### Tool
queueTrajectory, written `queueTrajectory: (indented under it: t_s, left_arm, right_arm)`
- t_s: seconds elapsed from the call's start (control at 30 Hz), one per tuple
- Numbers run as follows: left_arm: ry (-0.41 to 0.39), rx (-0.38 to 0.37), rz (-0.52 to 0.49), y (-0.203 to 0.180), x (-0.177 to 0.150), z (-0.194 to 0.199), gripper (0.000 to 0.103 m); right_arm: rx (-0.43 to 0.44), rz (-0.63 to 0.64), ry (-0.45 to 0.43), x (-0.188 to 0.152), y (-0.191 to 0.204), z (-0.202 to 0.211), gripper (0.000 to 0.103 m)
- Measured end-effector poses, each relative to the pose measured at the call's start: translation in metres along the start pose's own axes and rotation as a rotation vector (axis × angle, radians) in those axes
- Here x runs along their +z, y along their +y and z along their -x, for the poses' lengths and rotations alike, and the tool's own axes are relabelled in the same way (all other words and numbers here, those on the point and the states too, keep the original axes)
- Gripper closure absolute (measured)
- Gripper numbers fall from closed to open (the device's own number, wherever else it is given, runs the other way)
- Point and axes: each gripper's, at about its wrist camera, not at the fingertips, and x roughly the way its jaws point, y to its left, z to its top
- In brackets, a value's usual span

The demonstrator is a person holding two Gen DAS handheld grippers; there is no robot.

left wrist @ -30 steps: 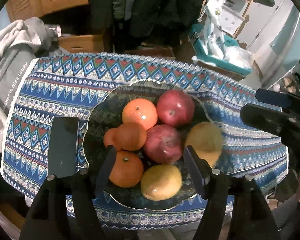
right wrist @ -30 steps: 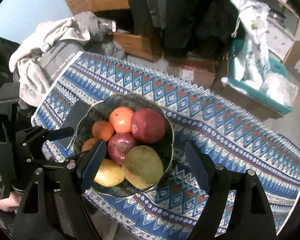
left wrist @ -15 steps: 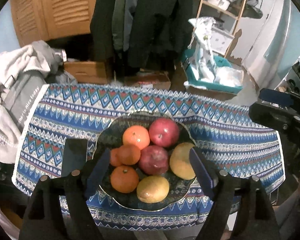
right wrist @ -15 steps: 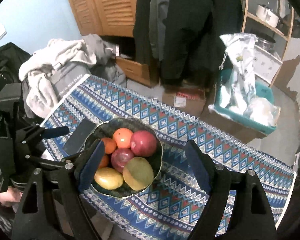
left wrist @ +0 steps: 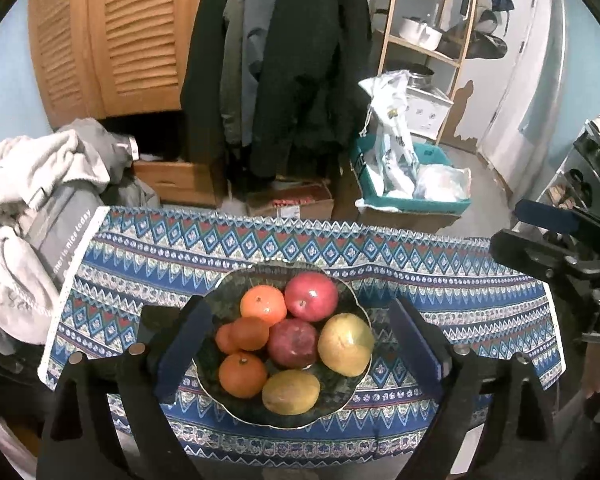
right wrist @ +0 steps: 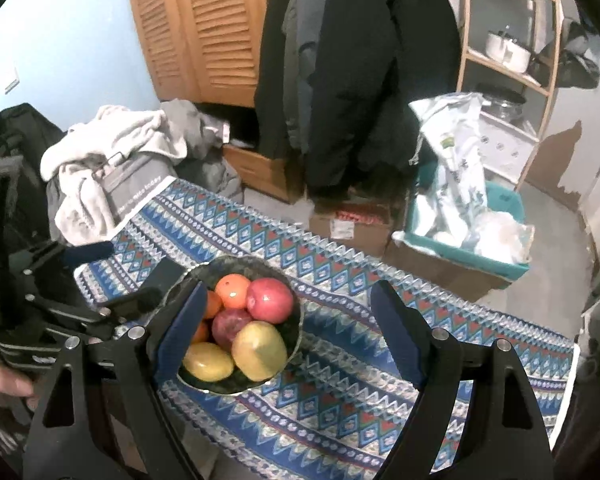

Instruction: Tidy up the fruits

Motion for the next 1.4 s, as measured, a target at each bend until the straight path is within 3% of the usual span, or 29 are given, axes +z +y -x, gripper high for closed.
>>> queueTrajectory:
  t_s: [0.37,1.4]
  left_arm:
    - [-0.086,0.082,-0.066,-0.017,0.007,0.021,0.002]
    - [-0.066,0.136,-0.092,-0.028,0.004,0.018,0.002]
  right_arm:
    - [-0.022,-0.028,-0.044,-0.007,-0.022,0.022,0.020]
    - [-0.043,-0.043,-0.020,-0.015,-0.033,0.017,0.020]
